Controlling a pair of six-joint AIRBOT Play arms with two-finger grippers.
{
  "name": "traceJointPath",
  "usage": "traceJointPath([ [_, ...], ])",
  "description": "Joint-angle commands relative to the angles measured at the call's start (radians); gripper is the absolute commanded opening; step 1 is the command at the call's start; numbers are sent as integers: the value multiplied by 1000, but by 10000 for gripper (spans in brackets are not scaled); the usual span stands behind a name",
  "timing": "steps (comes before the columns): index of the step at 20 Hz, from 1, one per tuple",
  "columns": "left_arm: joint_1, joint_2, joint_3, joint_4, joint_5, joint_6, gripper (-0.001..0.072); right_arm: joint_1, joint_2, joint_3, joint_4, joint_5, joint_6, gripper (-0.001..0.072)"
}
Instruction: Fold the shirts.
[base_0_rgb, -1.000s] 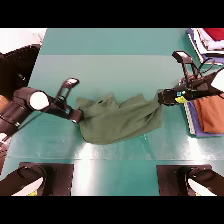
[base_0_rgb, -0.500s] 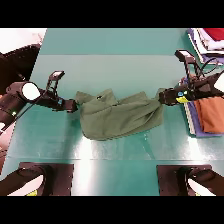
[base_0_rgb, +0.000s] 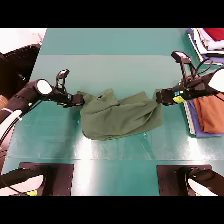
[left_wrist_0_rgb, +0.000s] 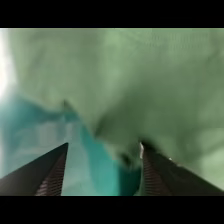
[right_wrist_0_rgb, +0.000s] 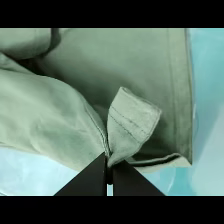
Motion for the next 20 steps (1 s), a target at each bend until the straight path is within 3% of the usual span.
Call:
traceJointPath([
  [1, 1, -79, 2, -102, 98, -2, 543, 1, -24, 0, 24, 3, -1, 21],
  [10, 1, -104, 2, -207, 198, 6, 542, 1, -24, 0, 23, -7, -1, 21],
  [11, 1, -104, 2, -219, 212, 10, 492, 1, -24, 0, 23, -8, -1, 21],
  [12, 1, -104, 2, -230, 224, 10, 300, 1, -24, 0, 23, -8, -1, 21],
  [13, 0, -104, 2, -245, 236, 11, 232, 1, -24, 0, 23, -7, -1, 21],
  [17, -10, -116, 2, -248, 229, 10, 233, 1, -24, 0, 24, -6, 0, 21],
  [18, -10, -125, 2, -247, 215, 10, 323, 1, -23, 0, 24, -7, 0, 21],
  [19, -10, -135, 2, -247, 211, 10, 480, 1, -23, 0, 24, -6, 0, 21],
  [20, -10, -141, 2, -248, 214, 10, 493, 1, -23, 0, 24, -6, 0, 21],
])
